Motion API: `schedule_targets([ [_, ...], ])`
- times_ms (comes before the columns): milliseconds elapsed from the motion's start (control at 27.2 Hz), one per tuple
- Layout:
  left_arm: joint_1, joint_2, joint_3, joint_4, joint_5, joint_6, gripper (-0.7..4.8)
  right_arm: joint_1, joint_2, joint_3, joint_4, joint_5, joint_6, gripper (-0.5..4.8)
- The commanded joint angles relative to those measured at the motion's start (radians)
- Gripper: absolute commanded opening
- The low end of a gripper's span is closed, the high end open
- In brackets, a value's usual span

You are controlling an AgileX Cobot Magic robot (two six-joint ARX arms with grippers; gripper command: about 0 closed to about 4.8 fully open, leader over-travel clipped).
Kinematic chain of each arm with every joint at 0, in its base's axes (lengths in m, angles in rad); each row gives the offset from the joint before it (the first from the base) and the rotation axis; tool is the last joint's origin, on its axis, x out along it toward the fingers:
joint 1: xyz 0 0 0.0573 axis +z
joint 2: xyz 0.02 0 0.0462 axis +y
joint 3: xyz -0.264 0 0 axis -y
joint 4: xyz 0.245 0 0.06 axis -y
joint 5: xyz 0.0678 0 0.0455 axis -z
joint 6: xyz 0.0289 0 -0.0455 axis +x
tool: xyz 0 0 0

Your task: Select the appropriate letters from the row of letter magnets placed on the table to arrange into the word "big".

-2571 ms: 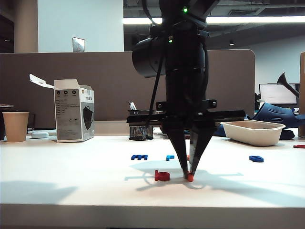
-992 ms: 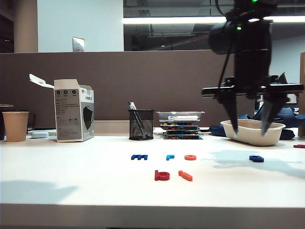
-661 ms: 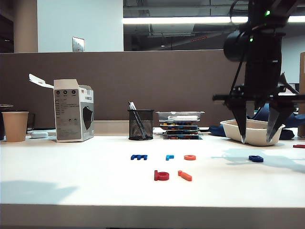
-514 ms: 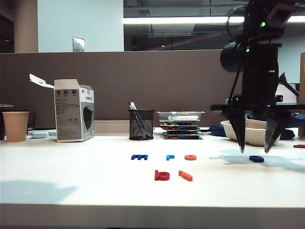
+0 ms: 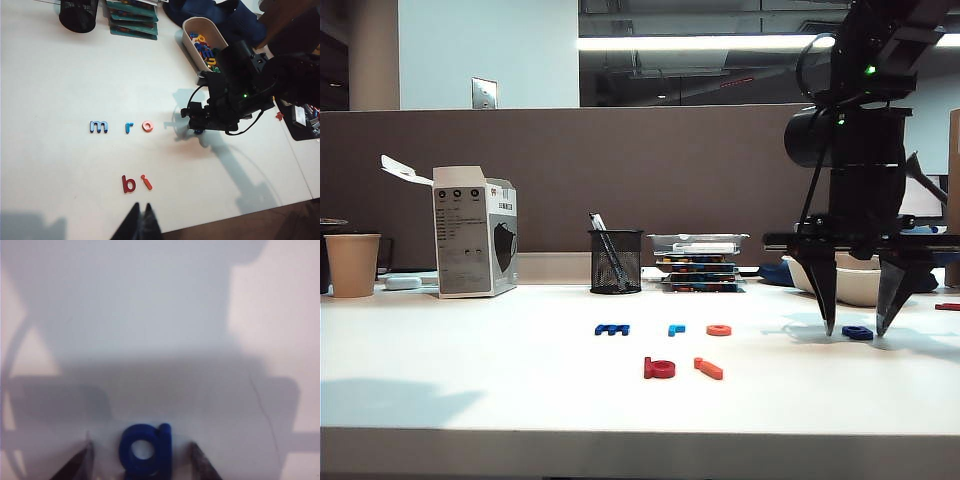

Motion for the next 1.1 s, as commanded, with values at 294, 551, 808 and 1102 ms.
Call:
schedule_targets([
  [294,-0.001,-0.002,0.002,0.010,-0.008,-0.003,-0.05,0.000,0.003,0.000,-0.040,-0.009,-0.002,1.39],
  [551,-0.001,-0.002,0.002,0.010,-0.008,-0.003,-0.05,0.000,0.003,0.000,-0.040,-0.008,-0.002,1.03],
  [808,-0.001,-0.002,0.002,0.010,-0.008,-0.003,-0.05,0.000,0.003,0.000,-0.037,-0.009,-0.001,1.03],
  [1102,-0.001,-0.002,0.002,0.010,-0.008,-0.003,-0.05,0.006,-0.019,0.000,-0.074,-0.013,-0.002,1.03],
])
